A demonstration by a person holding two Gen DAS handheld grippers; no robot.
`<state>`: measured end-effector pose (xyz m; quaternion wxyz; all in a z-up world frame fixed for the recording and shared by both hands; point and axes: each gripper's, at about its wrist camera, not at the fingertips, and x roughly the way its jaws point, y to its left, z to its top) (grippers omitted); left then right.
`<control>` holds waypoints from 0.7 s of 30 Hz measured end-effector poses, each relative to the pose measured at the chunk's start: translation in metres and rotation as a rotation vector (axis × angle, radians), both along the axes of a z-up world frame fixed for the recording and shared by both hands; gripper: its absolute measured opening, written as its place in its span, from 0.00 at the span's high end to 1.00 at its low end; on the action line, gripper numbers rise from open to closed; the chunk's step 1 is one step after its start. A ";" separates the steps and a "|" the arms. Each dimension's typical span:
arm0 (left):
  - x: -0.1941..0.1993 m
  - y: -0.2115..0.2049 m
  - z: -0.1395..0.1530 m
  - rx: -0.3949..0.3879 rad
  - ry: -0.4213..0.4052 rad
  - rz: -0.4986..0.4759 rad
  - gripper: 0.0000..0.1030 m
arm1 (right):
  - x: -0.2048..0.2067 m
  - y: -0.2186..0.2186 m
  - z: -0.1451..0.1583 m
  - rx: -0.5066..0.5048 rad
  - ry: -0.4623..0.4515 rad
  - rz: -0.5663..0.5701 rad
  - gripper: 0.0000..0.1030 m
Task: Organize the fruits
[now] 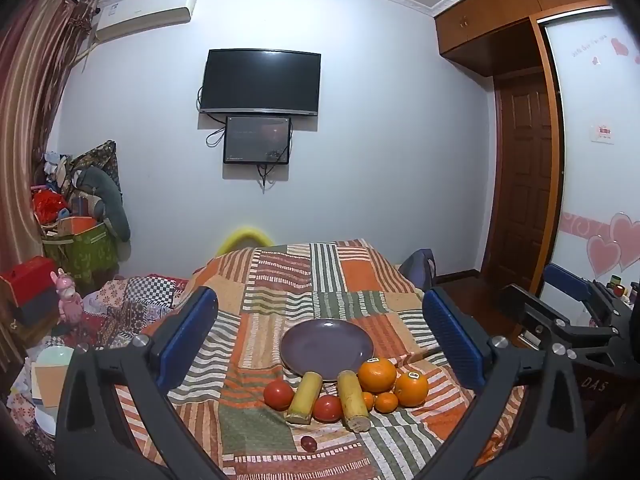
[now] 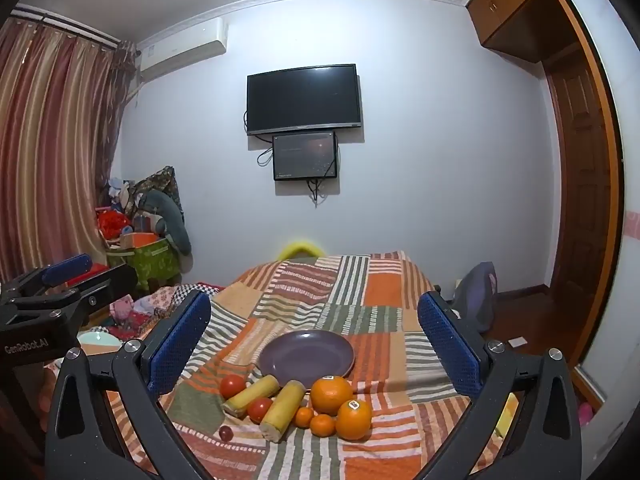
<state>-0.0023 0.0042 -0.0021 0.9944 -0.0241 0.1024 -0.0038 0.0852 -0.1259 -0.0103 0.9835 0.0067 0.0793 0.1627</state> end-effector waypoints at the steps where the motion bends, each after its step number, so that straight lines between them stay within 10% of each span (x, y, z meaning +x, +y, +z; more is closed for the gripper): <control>1: 0.002 0.001 0.000 0.001 -0.002 0.001 0.00 | 0.000 0.000 0.000 0.001 0.001 0.000 0.00; 21: 0.001 -0.001 0.000 0.006 -0.012 0.000 0.00 | 0.001 -0.003 -0.001 0.016 0.004 0.006 0.00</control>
